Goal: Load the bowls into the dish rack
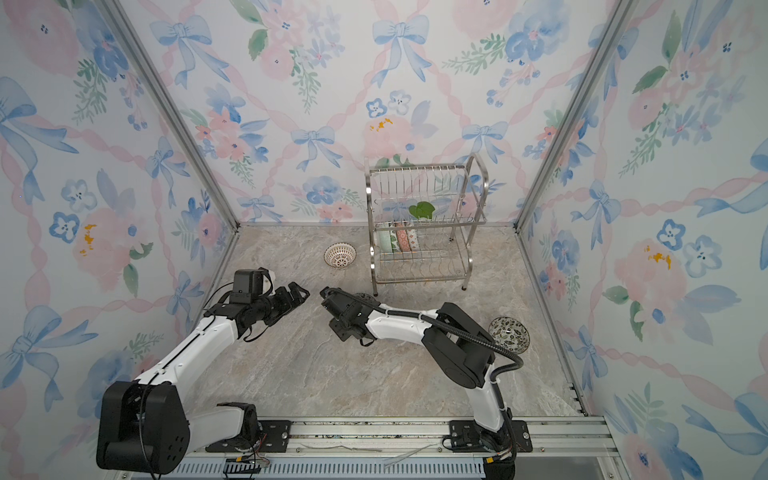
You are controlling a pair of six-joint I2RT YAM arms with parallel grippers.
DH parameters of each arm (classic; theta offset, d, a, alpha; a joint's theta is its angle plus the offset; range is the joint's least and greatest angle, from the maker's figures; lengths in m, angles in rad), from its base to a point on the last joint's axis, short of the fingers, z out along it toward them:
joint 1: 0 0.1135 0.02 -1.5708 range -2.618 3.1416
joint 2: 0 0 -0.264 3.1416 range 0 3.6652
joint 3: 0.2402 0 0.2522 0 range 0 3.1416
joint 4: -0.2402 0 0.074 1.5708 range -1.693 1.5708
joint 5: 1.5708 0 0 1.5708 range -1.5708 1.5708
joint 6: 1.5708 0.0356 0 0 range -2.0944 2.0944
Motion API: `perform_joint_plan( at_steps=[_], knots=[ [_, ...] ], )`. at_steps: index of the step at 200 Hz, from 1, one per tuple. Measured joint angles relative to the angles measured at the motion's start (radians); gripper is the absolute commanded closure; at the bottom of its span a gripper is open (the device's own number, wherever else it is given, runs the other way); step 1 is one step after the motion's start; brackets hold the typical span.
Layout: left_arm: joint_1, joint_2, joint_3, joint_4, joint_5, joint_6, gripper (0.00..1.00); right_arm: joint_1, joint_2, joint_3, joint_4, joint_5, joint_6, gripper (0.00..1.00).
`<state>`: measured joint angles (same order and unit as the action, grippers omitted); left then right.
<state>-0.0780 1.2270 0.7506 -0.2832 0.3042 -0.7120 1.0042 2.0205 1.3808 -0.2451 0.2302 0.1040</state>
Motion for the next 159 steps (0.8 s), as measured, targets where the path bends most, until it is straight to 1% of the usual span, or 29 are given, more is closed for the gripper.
perform_joint_plan(
  at_steps=[27,46,55,75,121,135,159],
  knots=[
    [0.000,-0.003,0.000,0.007,0.000,0.000,0.02,0.000,0.022,0.029,-0.014,0.013,-0.006,0.75],
    [0.000,-0.003,0.000,0.008,0.000,0.000,0.02,0.000,0.036,0.051,-0.023,0.019,-0.007,0.85],
    [0.000,-0.003,0.000,0.009,0.000,0.000,0.02,0.000,0.040,0.058,-0.029,0.027,-0.017,0.91],
    [0.000,-0.005,0.000,0.009,0.000,0.000,0.02,0.000,0.041,0.083,-0.035,0.045,-0.025,1.00],
    [-0.014,-0.016,0.000,0.010,-0.002,0.000,0.02,-0.002,0.027,0.061,-0.022,0.036,-0.026,1.00],
    [-0.034,-0.016,0.006,0.008,-0.011,0.000,0.02,-0.005,-0.009,0.016,-0.008,0.014,-0.025,1.00],
    [-0.093,-0.016,0.032,0.009,-0.039,-0.002,0.02,-0.022,-0.114,-0.083,0.008,-0.045,-0.013,1.00]
  ],
)
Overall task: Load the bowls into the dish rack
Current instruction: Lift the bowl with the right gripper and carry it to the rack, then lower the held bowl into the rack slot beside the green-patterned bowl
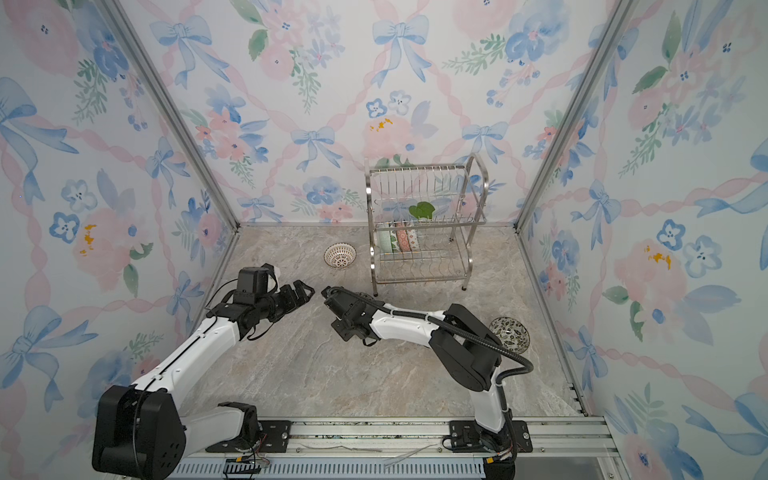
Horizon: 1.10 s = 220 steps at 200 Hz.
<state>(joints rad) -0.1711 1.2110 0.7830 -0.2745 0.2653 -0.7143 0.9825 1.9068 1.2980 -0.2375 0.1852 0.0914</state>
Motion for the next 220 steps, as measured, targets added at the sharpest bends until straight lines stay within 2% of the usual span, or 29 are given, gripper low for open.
perform_joint_plan(
  at_steps=[38,68,92,151,220],
  knots=[
    [-0.103,0.004,0.070,0.002,-0.070,-0.002,0.02,-0.097,-0.266,-0.173,0.088,-0.150,0.047,1.00],
    [-0.172,0.014,0.119,0.013,-0.129,0.005,0.02,-0.246,-0.469,-0.286,0.209,-0.270,0.103,1.00],
    [-0.224,0.035,0.148,0.031,-0.154,0.017,0.02,-0.376,-0.550,-0.353,0.287,-0.336,0.147,1.00],
    [-0.365,0.208,0.271,0.044,-0.179,0.073,0.02,-0.649,-0.541,-0.416,0.431,-0.447,0.270,1.00],
    [-0.425,0.369,0.415,0.045,-0.164,0.086,0.02,-0.800,-0.325,-0.399,0.654,-0.538,0.417,1.00]
  ],
)
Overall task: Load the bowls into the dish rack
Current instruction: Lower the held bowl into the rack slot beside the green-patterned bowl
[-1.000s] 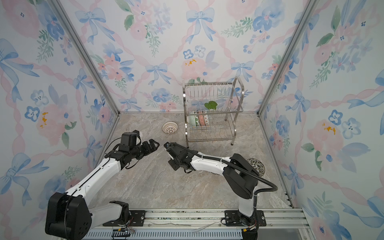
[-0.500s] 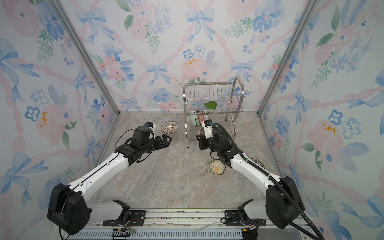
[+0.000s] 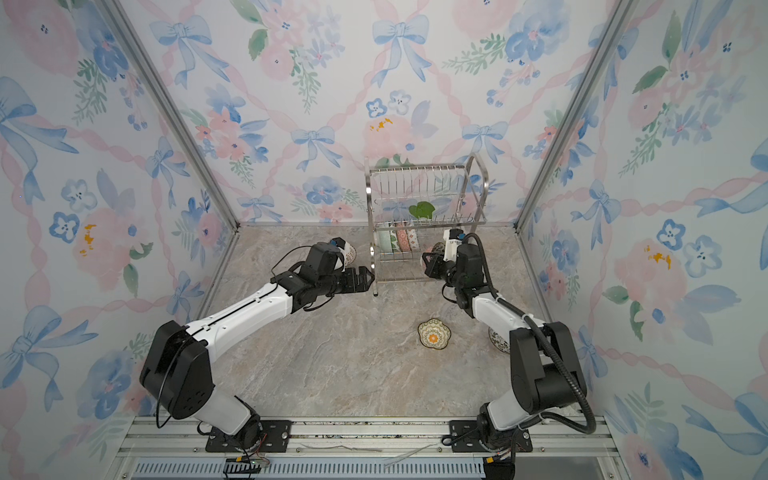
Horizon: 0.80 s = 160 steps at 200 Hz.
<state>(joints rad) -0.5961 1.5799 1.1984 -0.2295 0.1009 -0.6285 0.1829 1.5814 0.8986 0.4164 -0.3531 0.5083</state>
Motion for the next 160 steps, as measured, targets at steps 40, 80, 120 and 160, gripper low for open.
perform_joint_plan(
  at_steps=[40,80,120,160],
  knots=[
    [-0.006,0.069,0.064,0.005,-0.006,0.000,0.02,-0.021,0.105,0.055,0.104,-0.014,0.069,1.00],
    [-0.006,0.161,0.126,0.004,-0.046,-0.006,0.02,-0.023,0.221,0.139,0.200,-0.012,0.143,1.00],
    [-0.007,0.280,0.224,0.005,-0.098,-0.019,0.08,-0.024,0.292,0.178,0.264,0.009,0.200,1.00],
    [-0.029,0.378,0.304,0.007,-0.168,-0.030,0.23,-0.018,0.294,0.174,0.318,0.040,0.249,1.00]
  ],
)
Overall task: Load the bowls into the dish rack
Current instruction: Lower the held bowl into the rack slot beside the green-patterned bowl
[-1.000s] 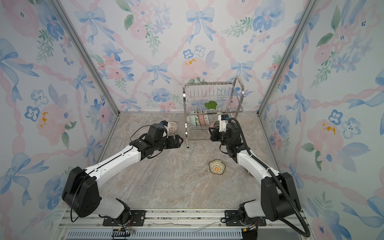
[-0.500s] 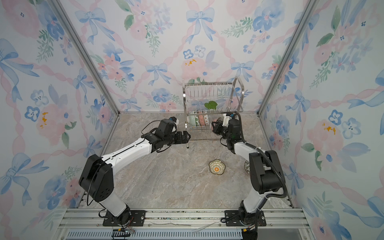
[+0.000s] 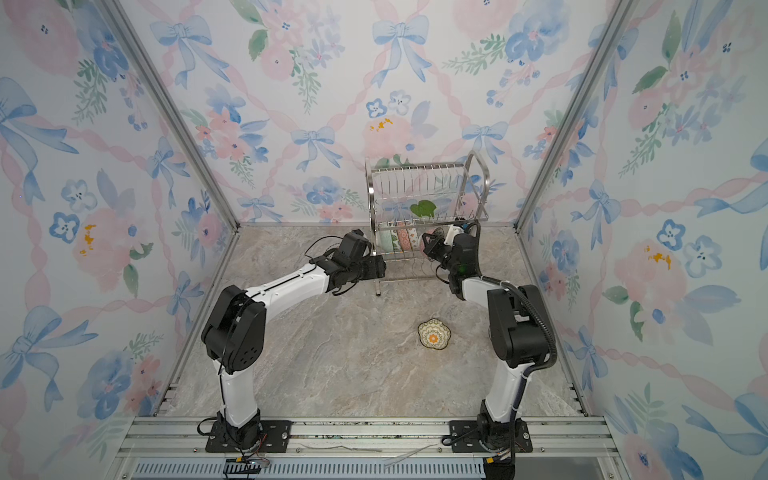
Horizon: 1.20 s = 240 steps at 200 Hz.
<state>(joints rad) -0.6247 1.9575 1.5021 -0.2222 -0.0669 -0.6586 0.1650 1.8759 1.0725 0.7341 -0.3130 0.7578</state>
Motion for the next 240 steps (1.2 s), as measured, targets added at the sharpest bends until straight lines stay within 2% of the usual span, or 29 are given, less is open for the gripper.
perform_joint_plan(
  at_steps=[24,61,96,154,240],
  knots=[
    [-0.016,0.020,0.013,0.000,-0.031,-0.008,0.35,0.008,0.000,-0.026,0.055,0.034,0.010,1.00],
    [-0.021,0.025,0.013,-0.002,-0.060,-0.004,0.59,0.008,-0.009,-0.074,0.093,0.069,0.020,1.00],
    [-0.021,0.022,0.000,0.020,-0.066,0.000,0.73,0.016,-0.084,-0.142,0.096,0.098,0.021,1.00],
    [0.021,-0.044,-0.090,0.045,-0.061,0.055,0.77,0.067,-0.228,-0.212,0.077,0.163,0.007,1.00],
    [0.078,-0.078,-0.122,0.005,-0.037,0.133,0.77,0.149,-0.148,-0.188,0.070,0.217,0.025,1.00]
  ],
)
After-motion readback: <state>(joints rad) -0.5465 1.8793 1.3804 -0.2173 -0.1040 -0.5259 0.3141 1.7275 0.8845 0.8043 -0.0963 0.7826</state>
